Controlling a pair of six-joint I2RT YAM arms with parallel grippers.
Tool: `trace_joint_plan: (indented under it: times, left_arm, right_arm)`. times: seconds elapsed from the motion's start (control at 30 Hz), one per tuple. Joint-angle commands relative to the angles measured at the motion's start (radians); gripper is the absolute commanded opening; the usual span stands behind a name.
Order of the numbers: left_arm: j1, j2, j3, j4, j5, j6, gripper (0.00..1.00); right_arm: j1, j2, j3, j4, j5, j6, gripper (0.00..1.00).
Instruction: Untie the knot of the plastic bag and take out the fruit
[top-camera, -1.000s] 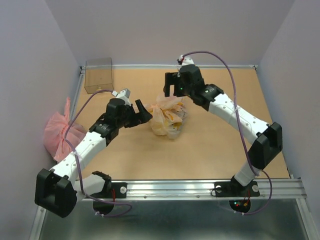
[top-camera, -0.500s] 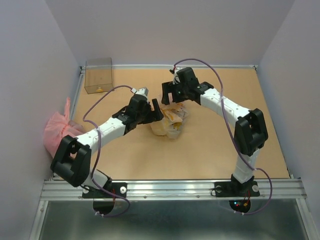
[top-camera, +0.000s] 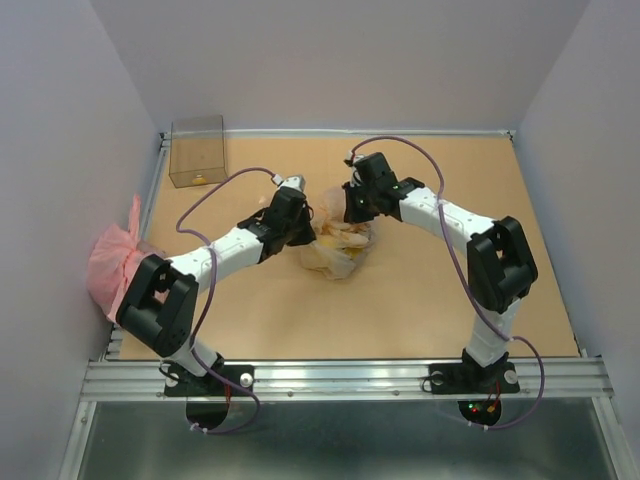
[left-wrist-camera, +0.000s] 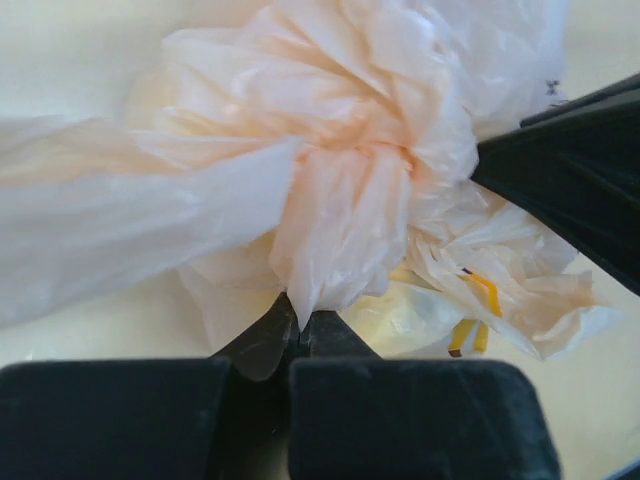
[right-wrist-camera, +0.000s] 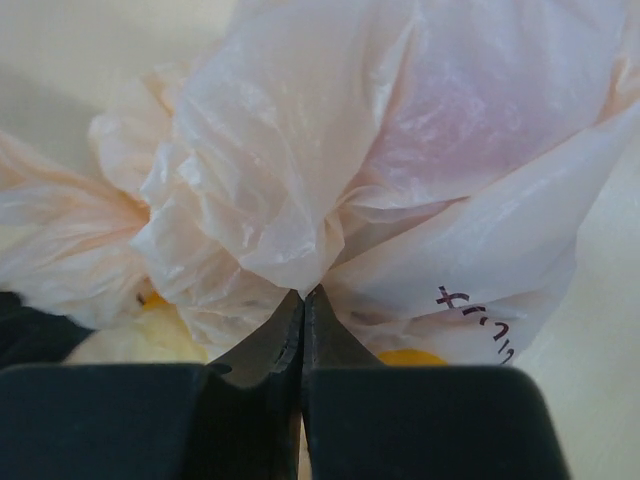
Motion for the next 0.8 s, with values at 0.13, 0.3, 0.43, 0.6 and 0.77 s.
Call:
trace_joint_plan:
  times: [0.13, 0.3, 0.43, 0.6, 0.77]
  left_arm:
    - [0.171, -0.215, -0.04, -0.136, -0.197, 0.103, 0.0]
    - [0.344, -0.294, -0.1, -0.118, -0.152, 0.1, 0.0]
    - [0.348, -0.28, -0.068, -0.052, 0.014, 0.135, 0.0]
    - [0.328, -0.263, -0.037, 0.004, 0.161, 0.181, 0.0]
    - [0.303, -0.268, -0.005, 0.005, 0.185, 0.268, 0.0]
  right_arm:
    - [-0.168, -0.19, -0.212, 0.002, 0.323, 0.201, 0.01]
    - [-0.273, -0.323, -0.321, 0.007, 0.357, 0.308, 0.0]
    - [-0.26, -0.383, -0.337, 0.031, 0.146, 0.214, 0.01]
    - [-0.092, -0.462, -0.219, 0.03, 0.137, 0.011, 0.58]
    - [0.043, -0.417, -0.072, 0.031, 0.061, -0.139, 0.79]
